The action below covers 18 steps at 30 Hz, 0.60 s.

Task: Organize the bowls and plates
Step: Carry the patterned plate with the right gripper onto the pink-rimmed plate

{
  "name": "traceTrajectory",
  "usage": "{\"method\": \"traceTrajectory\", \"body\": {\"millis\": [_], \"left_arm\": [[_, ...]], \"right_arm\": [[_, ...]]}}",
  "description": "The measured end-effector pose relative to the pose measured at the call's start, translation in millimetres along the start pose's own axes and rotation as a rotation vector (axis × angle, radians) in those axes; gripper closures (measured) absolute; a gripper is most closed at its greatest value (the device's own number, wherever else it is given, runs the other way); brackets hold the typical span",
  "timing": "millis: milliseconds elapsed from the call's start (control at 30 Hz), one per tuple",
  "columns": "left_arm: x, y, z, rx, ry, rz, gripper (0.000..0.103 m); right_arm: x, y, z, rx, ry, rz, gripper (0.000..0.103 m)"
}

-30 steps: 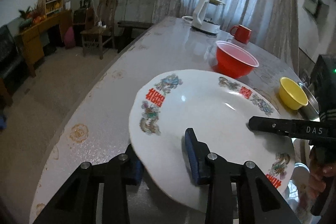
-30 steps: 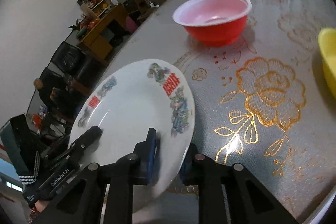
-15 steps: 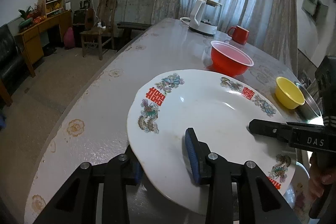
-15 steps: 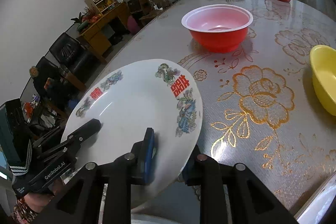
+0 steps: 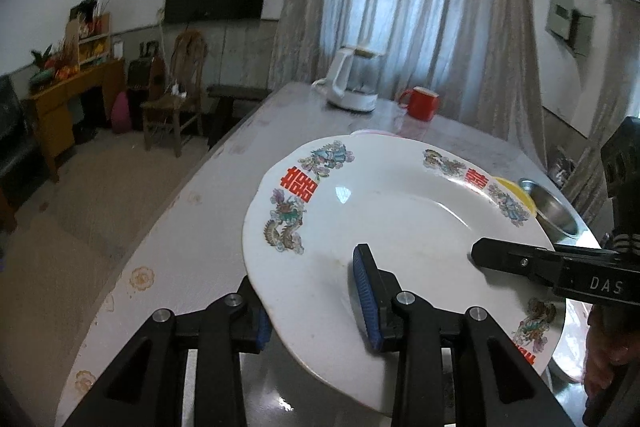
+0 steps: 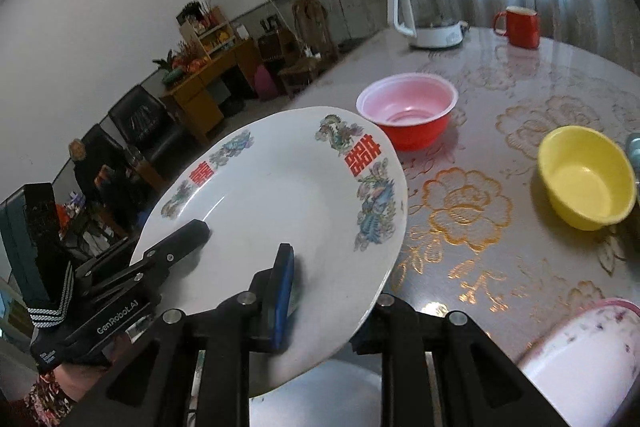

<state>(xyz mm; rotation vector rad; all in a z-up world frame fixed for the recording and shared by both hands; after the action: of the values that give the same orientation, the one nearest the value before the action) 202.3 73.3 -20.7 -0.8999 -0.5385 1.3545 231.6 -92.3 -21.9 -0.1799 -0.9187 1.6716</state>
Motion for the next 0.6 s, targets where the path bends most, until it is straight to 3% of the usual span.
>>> {"method": "traceTrajectory", "body": {"millis": [300, 600], "left_arm": [[-49.8, 1.8, 34.4, -0.06, 0.066, -0.074, 0.067], [-109.3, 14.5, 43.6, -0.052, 0.148, -0.129, 0.067]], "right_arm": [[-8.6, 26.8, 69.3, -0.109, 0.024, -0.029, 0.082], [-35.5, 56.9, 125.7, -0.16, 0.095, -0.087, 0.082]]}}
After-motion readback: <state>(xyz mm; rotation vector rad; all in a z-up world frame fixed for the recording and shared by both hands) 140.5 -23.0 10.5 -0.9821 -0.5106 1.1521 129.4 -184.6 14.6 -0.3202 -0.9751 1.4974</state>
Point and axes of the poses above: each gripper's, at about its wrist camera, not at the fingertips, and z roughly against the way its jaws point, x to its left, y to its underside, the point moved 5 cm from there along -z, roughly the way its jaws point, and after that the axes turned 1 degree about y, right-handed, at the moved point
